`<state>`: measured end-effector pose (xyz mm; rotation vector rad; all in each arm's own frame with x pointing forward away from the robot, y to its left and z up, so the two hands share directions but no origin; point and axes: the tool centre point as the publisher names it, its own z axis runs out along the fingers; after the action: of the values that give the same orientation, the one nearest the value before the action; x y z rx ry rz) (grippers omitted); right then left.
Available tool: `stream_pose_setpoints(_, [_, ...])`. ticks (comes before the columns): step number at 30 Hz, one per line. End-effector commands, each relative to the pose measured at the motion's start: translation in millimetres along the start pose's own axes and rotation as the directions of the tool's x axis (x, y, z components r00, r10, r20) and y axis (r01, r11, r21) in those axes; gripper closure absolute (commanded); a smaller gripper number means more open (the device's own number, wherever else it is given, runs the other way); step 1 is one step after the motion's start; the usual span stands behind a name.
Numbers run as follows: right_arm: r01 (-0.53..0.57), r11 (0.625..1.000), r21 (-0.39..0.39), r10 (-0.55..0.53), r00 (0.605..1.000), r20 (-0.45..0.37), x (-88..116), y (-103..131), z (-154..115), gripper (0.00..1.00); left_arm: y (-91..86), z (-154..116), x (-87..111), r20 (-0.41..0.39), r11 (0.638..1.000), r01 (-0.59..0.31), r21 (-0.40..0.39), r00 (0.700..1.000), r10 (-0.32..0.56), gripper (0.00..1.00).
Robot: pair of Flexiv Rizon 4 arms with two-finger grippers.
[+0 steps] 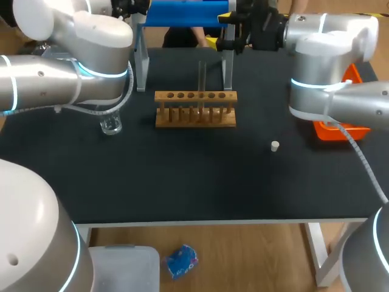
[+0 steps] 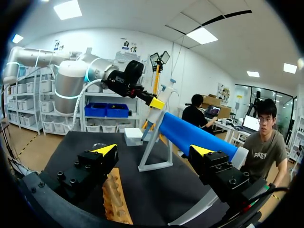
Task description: Invert the test tube, pick up the pipette, mount the tip to pipette, aspirate from beaker and dispense into the tube, eject the tip, return the pipette, and cap with the stopper.
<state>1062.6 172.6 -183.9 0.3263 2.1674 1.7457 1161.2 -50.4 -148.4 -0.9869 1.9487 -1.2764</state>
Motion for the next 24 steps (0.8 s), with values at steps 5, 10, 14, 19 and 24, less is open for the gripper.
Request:
stream_pose_setpoints(5, [0.0,1.0,0.002,0.0,1.0,-0.001,0,0,-1,0.0,2.3,4,0.9,0.03,1.0,0.02,-0.002,0.999,-0.02,1.0])
stream_pose_setpoints(10, [0.0,1.0,0.002,0.0,1.0,-0.001,0,0,-1,0.0,8.8,6,0.7,0.082,0.997,0.073,0.004,0.994,-0.073,1.0])
stream_pose_setpoints(14, [0.0,1.0,0.002,0.0,1.0,-0.001,0,0,-1,0.0,13.3,12,3.0,0.128,0.994,0.113,0.004,0.985,-0.113,1.0])
stream_pose_setpoints(19, [0.0,1.0,0.002,0.0,1.0,-0.001,0,0,-1,0.0,16.3,16,4.2,0.186,0.989,0.147,0.012,0.972,-0.146,1.0])
stream_pose_setpoints(24, [0.0,1.0,0.002,0.0,1.0,-0.001,0,0,-1,0.0,18.6,16,5.3,0.224,0.986,0.165,0.017,0.961,-0.164,1.0])
